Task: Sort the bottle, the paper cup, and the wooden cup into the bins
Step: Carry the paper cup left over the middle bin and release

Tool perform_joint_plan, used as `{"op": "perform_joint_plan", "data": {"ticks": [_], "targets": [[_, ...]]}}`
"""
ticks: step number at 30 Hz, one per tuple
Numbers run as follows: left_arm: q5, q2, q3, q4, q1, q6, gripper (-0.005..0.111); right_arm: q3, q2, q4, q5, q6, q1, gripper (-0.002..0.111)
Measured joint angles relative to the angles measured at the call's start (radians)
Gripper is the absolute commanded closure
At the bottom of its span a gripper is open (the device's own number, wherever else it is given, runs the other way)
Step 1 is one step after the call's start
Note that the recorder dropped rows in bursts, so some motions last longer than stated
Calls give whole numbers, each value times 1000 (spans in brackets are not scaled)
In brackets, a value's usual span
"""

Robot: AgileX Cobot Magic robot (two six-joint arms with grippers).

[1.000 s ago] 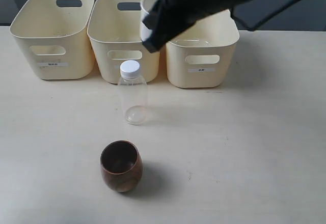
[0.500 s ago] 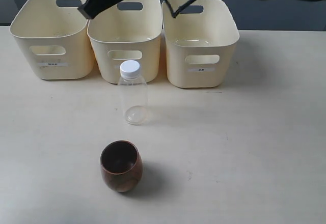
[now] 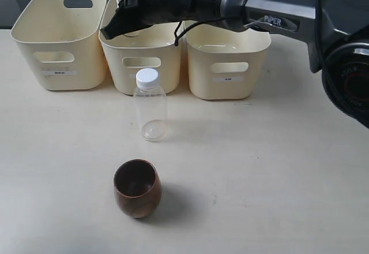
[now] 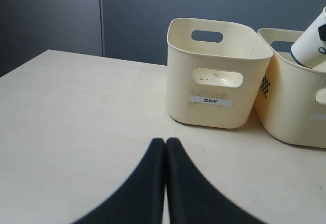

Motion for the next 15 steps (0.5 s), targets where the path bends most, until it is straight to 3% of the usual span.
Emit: {"op": "perform_joint_plan", "data": {"ticks": [6,11,15], "targets": [[0,0,0,0,0,0,107,-6,0,-97,70,99,-33,109],[0,0,0,0,0,0,107,-6,8,-366,171,301,-31,109],[0,0,0,0,0,0,107,-6,8,-450,231,342,-31,109]]}}
